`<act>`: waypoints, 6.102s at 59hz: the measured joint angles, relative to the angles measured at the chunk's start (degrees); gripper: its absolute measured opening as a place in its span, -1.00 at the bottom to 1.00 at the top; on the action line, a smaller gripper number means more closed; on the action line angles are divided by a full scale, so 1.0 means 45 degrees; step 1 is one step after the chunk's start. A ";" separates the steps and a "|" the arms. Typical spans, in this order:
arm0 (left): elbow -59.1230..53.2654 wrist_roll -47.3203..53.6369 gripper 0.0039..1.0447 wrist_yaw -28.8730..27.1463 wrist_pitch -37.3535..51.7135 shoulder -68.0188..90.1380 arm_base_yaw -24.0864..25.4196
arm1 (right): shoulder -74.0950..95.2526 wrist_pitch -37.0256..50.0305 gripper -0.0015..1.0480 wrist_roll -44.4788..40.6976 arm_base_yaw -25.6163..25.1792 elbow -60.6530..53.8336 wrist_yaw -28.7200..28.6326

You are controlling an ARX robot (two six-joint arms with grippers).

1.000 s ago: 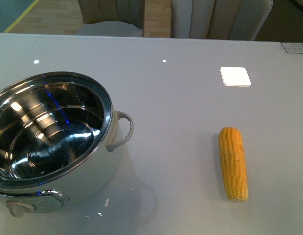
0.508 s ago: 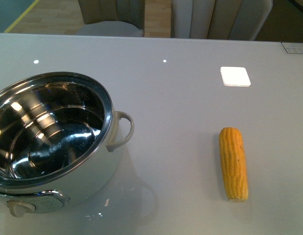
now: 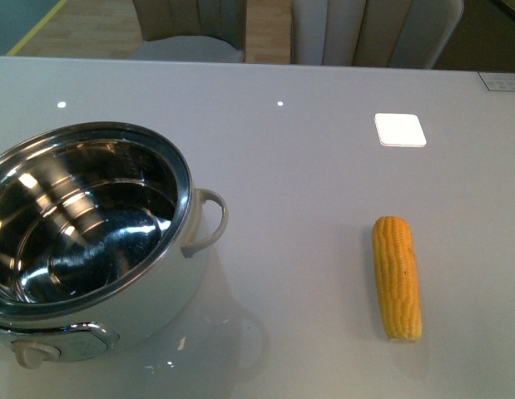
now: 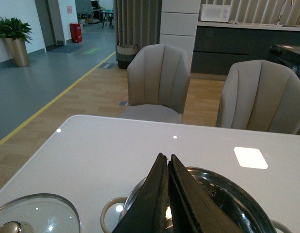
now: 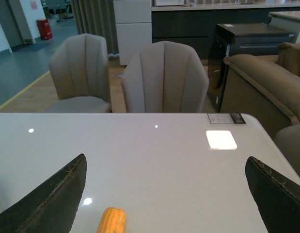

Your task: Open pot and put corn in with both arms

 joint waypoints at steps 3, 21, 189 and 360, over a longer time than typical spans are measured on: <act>0.0000 0.0000 -0.94 0.0000 -0.0155 -0.0165 0.0000 | 0.0000 0.0000 0.83 0.0000 0.0000 0.0000 0.0000; 0.0005 0.0000 -0.94 0.0000 -0.2725 -0.2637 0.0000 | 0.0000 0.0000 0.83 0.0000 0.0000 0.0000 -0.0005; 0.0005 0.0024 0.87 0.0000 -0.2759 -0.2701 0.0000 | 2.7647 0.3123 0.03 0.2715 0.4362 0.9340 0.1418; 0.0005 0.0029 0.87 0.0000 -0.2759 -0.2701 0.0000 | 2.7515 -0.1093 0.85 0.8529 1.0190 1.6995 -0.2623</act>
